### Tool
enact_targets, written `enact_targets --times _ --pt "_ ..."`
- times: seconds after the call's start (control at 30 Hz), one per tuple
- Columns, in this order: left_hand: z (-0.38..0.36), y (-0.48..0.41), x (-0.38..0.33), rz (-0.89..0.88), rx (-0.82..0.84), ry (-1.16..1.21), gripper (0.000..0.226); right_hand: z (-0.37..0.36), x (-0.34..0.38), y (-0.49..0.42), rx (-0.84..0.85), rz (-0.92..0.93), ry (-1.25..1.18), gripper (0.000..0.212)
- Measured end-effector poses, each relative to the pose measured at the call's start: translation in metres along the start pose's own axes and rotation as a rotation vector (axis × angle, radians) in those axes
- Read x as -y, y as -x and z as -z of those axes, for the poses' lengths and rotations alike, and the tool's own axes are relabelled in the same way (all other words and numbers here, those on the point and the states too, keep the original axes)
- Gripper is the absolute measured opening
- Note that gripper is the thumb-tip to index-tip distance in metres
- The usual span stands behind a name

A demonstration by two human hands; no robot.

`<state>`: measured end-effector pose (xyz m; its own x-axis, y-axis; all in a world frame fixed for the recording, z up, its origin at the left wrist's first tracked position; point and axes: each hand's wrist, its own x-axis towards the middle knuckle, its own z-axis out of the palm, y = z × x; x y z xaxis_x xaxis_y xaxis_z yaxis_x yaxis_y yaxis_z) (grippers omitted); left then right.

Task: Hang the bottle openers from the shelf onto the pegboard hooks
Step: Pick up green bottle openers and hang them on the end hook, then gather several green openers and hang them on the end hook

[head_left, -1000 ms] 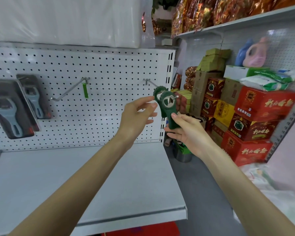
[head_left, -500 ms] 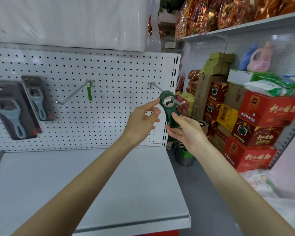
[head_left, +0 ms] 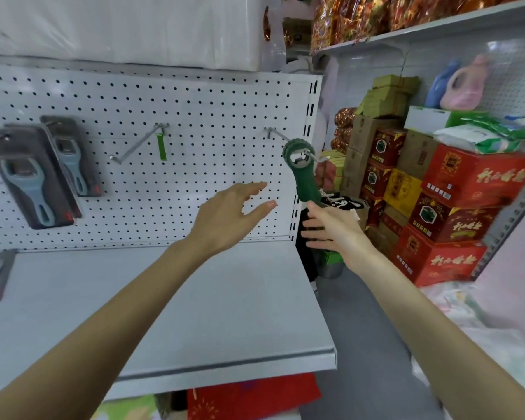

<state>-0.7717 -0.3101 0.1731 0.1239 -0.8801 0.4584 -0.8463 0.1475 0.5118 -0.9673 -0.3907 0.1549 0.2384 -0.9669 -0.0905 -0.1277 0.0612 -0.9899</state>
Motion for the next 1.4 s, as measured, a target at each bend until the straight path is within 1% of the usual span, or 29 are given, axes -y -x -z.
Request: enact_targets --times 0.03,0.07,0.1,0.17,0.27,0.33,0.4,0.5,0.7,0.83,1.0,1.13,1.27,1.4 --pt "0.003 0.005 0.006 -0.051 0.001 -0.165 0.054 -0.001 -0.003 0.002 -0.015 0.054 0.17 0.029" --pt "0.007 0.011 0.012 -0.098 0.005 -0.302 0.059 -0.003 -0.006 0.004 -0.021 0.12 0.36 0.035" --pt "0.011 0.018 0.017 -0.132 0.013 -0.404 0.063 -0.005 -0.009 0.006 -0.014 0.185 0.55 0.046" --pt "0.02 0.035 0.029 -0.136 0.037 -0.521 0.068 -0.012 -0.015 0.012 0.029 0.274 0.854 0.065" --pt "0.033 0.068 0.047 -0.073 0.095 -0.62 0.072 -0.033 -0.024 0.022 0.107 0.392 1.147 0.077" --pt "0.044 0.092 0.061 -0.028 0.125 -0.658 0.073 -0.053 -0.028 0.03 0.16 0.454 1.313 0.079" --pt "0.057 0.118 0.076 0.017 0.128 -0.666 0.073 -0.079 -0.03 0.039 0.22 0.487 1.424 0.079" --pt "0.081 0.161 0.103 0.096 0.136 -0.68 0.073 -0.124 -0.032 0.058 0.312 0.507 1.496 0.077" --pt "0.148 0.228 0.179 0.254 0.144 -0.717 0.074 -0.227 -0.021 0.1 0.394 0.601 1.553 0.079" --pt "0.198 0.274 0.23 0.291 0.149 -0.733 0.073 -0.306 -0.016 0.128 0.407 0.66 1.573 0.082" --pt "0.281 0.334 0.293 0.326 0.154 -0.767 0.072 -0.42 -0.012 0.162 0.445 0.67 1.551 0.082" --pt "0.35 0.371 0.336 0.401 0.155 -0.734 0.073 -0.498 -0.007 0.183 0.509 0.645 1.541 0.082" --pt "0.389 0.384 0.368 0.408 0.149 -0.707 0.07 -0.545 -0.004 0.185 0.523 0.645 1.547 0.083" --pt "0.391 0.388 0.393 0.394 0.14 -0.681 0.07 -0.575 -0.007 0.177 0.562 0.622 1.543 0.083"
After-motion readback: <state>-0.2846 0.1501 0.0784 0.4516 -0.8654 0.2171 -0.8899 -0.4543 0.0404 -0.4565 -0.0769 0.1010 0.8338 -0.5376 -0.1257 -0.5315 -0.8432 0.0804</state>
